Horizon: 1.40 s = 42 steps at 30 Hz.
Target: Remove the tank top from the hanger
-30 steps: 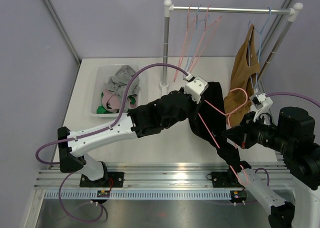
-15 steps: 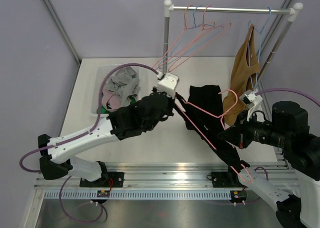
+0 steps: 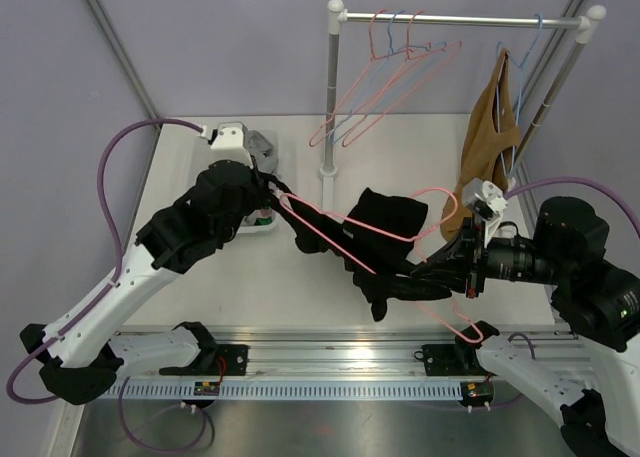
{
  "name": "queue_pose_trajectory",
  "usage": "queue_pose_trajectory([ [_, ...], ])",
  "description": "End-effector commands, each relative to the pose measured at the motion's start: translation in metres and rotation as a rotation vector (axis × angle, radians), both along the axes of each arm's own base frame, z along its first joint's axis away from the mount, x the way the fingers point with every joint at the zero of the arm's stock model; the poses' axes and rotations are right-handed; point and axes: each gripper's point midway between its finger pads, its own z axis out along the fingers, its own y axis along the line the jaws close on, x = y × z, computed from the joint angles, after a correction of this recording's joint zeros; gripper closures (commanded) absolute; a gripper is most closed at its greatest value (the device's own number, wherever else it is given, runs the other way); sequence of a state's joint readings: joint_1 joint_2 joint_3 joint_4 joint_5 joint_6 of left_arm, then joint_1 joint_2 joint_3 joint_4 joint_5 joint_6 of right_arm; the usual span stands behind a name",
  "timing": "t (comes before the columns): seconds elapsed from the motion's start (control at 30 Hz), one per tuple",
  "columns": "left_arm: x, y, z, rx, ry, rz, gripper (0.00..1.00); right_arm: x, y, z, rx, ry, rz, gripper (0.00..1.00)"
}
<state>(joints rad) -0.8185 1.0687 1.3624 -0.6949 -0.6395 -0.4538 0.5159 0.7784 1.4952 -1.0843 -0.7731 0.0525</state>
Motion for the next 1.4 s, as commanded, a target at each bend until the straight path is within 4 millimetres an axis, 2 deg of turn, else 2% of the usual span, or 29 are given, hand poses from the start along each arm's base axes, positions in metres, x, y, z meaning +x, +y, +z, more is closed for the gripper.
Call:
queue_pose_trajectory([
  [0.0,-0.015,-0.025,-0.011,-0.048,0.048,-0.177,1.0,-0.005,0.013,0.058,0.224,-0.276,0.093,1.0],
  [0.07,-0.03,-0.041,-0.012,-0.082,0.046,-0.31,1.0,0.015,0.016,0.059,0.258,-0.297,0.019,1.0],
  [0.1,-0.039,-0.046,-0.012,-0.122,0.024,-0.37,1.0,0.031,0.016,0.076,0.322,-0.346,-0.065,1.0],
  [0.17,-0.067,-0.07,-0.015,-0.189,0.032,-0.571,1.0,0.047,0.017,0.079,0.373,-0.369,-0.122,1.0],
  [0.2,-0.078,-0.083,-0.026,-0.213,0.041,-0.661,1.0,0.055,0.015,0.103,0.47,-0.422,-0.174,1.0],
  [0.27,-0.112,-0.103,-0.031,-0.267,0.064,-0.838,1.0,0.069,0.015,0.108,0.545,-0.459,-0.223,1.0],
  [0.3,-0.121,-0.11,-0.046,-0.27,0.086,-0.88,1.0,0.073,0.007,0.13,0.641,-0.523,-0.27,1.0],
  [0.37,-0.141,-0.123,-0.061,-0.274,0.126,-0.931,1.0,0.086,0.006,0.129,0.691,-0.552,-0.314,1.0],
  [0.4,-0.145,-0.127,-0.066,-0.273,0.13,-0.945,1.0,0.091,-0.002,0.142,0.76,-0.585,-0.365,1.0],
  [0.47,-0.142,-0.128,-0.09,-0.237,0.175,-0.878,1.0,0.098,-0.008,0.148,0.764,-0.604,-0.417,1.0],
  [0.5,-0.137,-0.119,-0.105,-0.196,0.22,-0.817,1.0,0.126,-0.012,0.123,0.633,-0.513,-0.545,1.0],
  [0.53,-0.118,-0.107,-0.108,-0.169,0.214,-0.679,1.0,0.136,-0.017,0.116,0.57,-0.467,-0.605,1.0],
  [0.57,-0.113,-0.093,-0.124,-0.105,0.256,-0.606,1.0,0.133,-0.029,0.127,0.537,-0.446,-0.661,1.0],
  [0.6,-0.101,-0.082,-0.126,-0.067,0.238,-0.525,1.0,0.151,-0.039,0.093,0.398,-0.343,-0.774,1.0],
  [0.67,-0.097,-0.071,-0.127,-0.009,0.248,-0.478,1.0,0.158,-0.063,0.079,0.323,-0.297,-0.915,1.0],
  [0.7,-0.095,-0.067,-0.126,0.008,0.246,-0.459,0.98,0.155,-0.068,0.054,0.229,-0.236,-0.934,1.0],
  [0.77,-0.092,-0.057,-0.118,0.046,0.239,-0.425,0.86,0.148,-0.075,0.038,0.161,-0.19,-0.952,1.0],
  [0.87,-0.087,-0.045,-0.106,0.097,0.211,-0.396,0.6,0.138,-0.092,0.01,0.063,-0.113,-1.013,1.0],
  [0.9,-0.088,-0.04,-0.099,0.112,0.205,-0.395,0.53,0.138,-0.1,-0.008,-0.011,-0.072,-1.06,1.0],
  [0.93,-0.087,-0.036,-0.094,0.136,0.188,-0.398,0.4,0.139,-0.105,-0.013,-0.041,-0.055,-1.086,1.0],
  [1.0,-0.088,-0.029,-0.088,0.163,0.175,-0.402,0.26,0.147,-0.112,-0.022,-0.124,-0.022,-1.143,1.0],
  [1.03,-0.089,-0.026,-0.084,0.173,0.156,-0.411,0.17,0.149,-0.114,-0.014,-0.121,-0.03,-1.16,1.0],
  [1.1,-0.091,-0.021,-0.083,0.176,0.154,-0.408,0.12,0.165,-0.113,-0.015,-0.173,-0.034,-1.187,1.0],
  [1.17,-0.096,-0.016,-0.083,0.173,0.157,-0.414,0.01,0.178,-0.108,0.003,-0.18,-0.058,-1.187,1.0],
  [1.2,-0.097,-0.014,-0.083,0.174,0.157,-0.416,0.01,0.195,-0.099,-0.003,-0.242,-0.052,-1.17,1.0],
  [1.23,-0.098,-0.011,-0.086,0.183,0.161,-0.416,0.01,0.201,-0.096,0.015,-0.217,-0.075,-1.172,1.0],
  [1.3,-0.102,-0.004,-0.088,0.186,0.158,-0.417,0.01,0.227,-0.085,0.015,-0.272,-0.074,-1.159,1.0],
  [1.33,-0.103,-0.001,-0.091,0.191,0.16,-0.417,0.01,0.233,-0.085,0.036,-0.236,-0.097,-1.165,1.0],
  [1.37,-0.106,0.002,-0.091,0.18,0.153,-0.423,0.01,0.243,-0.087,0.041,-0.232,-0.09,-1.163,1.0],
])
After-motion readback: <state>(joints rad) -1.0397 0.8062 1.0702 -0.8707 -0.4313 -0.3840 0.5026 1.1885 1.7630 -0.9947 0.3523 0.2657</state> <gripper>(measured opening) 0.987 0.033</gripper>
